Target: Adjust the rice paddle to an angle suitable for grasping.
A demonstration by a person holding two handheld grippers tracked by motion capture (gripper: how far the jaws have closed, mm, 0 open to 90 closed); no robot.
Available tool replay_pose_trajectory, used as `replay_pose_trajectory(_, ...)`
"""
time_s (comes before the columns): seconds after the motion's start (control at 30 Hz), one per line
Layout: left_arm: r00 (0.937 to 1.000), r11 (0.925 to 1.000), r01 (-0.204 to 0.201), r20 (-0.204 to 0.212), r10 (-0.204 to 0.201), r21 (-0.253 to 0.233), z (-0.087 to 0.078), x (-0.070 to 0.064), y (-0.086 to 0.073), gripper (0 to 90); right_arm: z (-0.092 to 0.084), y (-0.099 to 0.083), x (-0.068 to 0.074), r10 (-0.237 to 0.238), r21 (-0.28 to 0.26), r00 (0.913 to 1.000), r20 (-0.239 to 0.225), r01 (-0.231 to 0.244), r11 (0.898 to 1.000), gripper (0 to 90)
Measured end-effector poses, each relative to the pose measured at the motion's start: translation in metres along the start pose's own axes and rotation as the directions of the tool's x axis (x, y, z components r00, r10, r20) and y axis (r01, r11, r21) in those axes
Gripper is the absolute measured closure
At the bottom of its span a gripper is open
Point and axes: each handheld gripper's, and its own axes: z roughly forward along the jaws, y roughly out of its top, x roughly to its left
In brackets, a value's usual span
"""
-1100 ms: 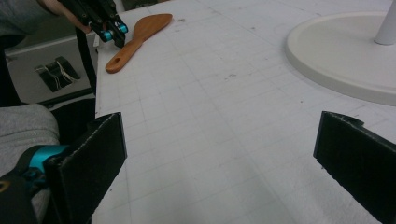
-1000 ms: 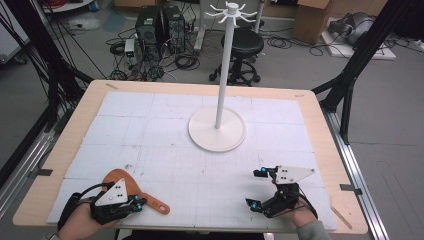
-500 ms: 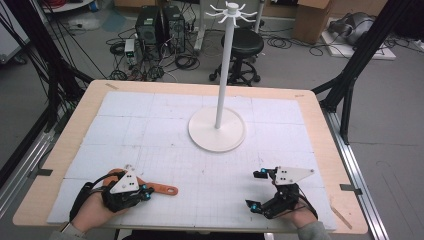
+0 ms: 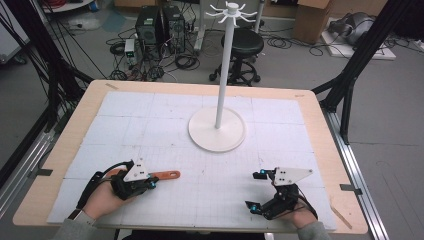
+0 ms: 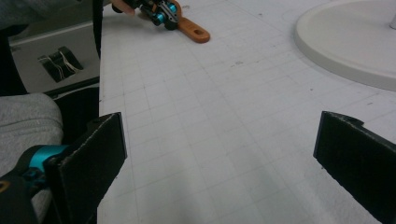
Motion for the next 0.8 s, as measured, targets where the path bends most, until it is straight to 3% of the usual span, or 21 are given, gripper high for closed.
replay_pose_trajectory(0.13, 0.9999, 0.9998, 0.015, 0.003, -0.015, -0.016, -0.003, 0.005, -0.001, 89.7, 0.0, 0.0, 0.001, 0.006, 0.01, 1.0, -0.004, -0.006, 1.0, 1.1)
replay_pose_trajectory(0.2, 0.9972, 0.993, 0.071, -0.016, -0.073, -0.094, -0.02, 0.018, -0.001, 89.7, 0.0, 0.0, 0.001, 0.001, 0.008, 1.0, -0.009, -0.001, 1.0, 1.1)
replay_pose_trajectory(0.23, 0.9972, 0.993, 0.071, -0.016, -0.073, -0.094, -0.02, 0.018, -0.001, 89.7, 0.0, 0.0, 0.001, 0.001, 0.008, 1.0, -0.009, -0.001, 1.0, 1.1)
replay_pose_trajectory(0.3, 0.991, 0.9861, 0.11, -0.063, -0.118, -0.125, -0.035, 0.035, -0.005, 89.7, 0.0, -0.001, 0.001, 0.001, 0.01, 1.0, -0.009, -0.001, 1.0, 1.1)
replay_pose_trajectory(0.33, 0.9844, 0.9842, 0.133, -0.1, -0.144, -0.117, -0.043, 0.049, -0.01, 89.7, 0.0, -0.002, 0.001, 0.005, 0.017, 0.9999, -0.01, -0.005, 1.0, 1.1)
replay_pose_trajectory(0.37, 0.9844, 0.9842, 0.133, -0.1, -0.144, -0.117, -0.043, 0.049, -0.01, 89.7, 0.0, -0.002, 0.001, 0.005, 0.017, 0.9999, -0.01, -0.005, 1.0, 1.1)
replay_pose_trajectory(0.4, 0.9774, 0.979, 0.165, -0.113, -0.179, -0.119, -0.048, 0.064, -0.018, 89.7, 0.001, -0.003, 0.001, 0.009, 0.027, 0.9999, -0.012, -0.009, 1.0, 1.1)
replay_pose_trajectory(0.43, 0.9739, 0.9757, 0.181, -0.116, -0.195, -0.124, -0.049, 0.069, -0.022, 89.7, 0.002, -0.003, 0.001, 0.005, 0.027, 0.9999, -0.011, -0.005, 1.0, 1.1)
replay_pose_trajectory(0.6, 0.9729, 0.9804, 0.18, -0.132, -0.19, -0.079, -0.039, 0.08, -0.031, 89.7, 0.004, -0.003, 0.001, 0.004, 0.047, 0.9997, -0.023, -0.003, 0.999, 1.1)
replay_pose_trajectory(0.63, 0.9723, 0.9855, 0.167, -0.161, -0.17, -0.03, -0.032, 0.081, -0.032, 89.7, 0.004, -0.004, 0.001, 0.006, 0.049, 0.9996, -0.026, -0.005, 0.999, 1.1)
replay_pose_trajectory(0.7, 0.9748, 0.989, 0.147, -0.172, -0.142, 0.018, -0.024, 0.08, -0.033, 89.7, 0.003, -0.004, 0.001, 0.011, 0.052, 0.9996, -0.024, -0.009, 0.999, 1.2)
replay_pose_trajectory(0.8, 0.9751, 0.9885, 0.148, -0.171, -0.141, 0.029, -0.024, 0.08, -0.033, 89.7, 0.003, -0.004, 0.002, 0.01, 0.055, 0.9995, -0.029, -0.008, 0.998, 1.2)
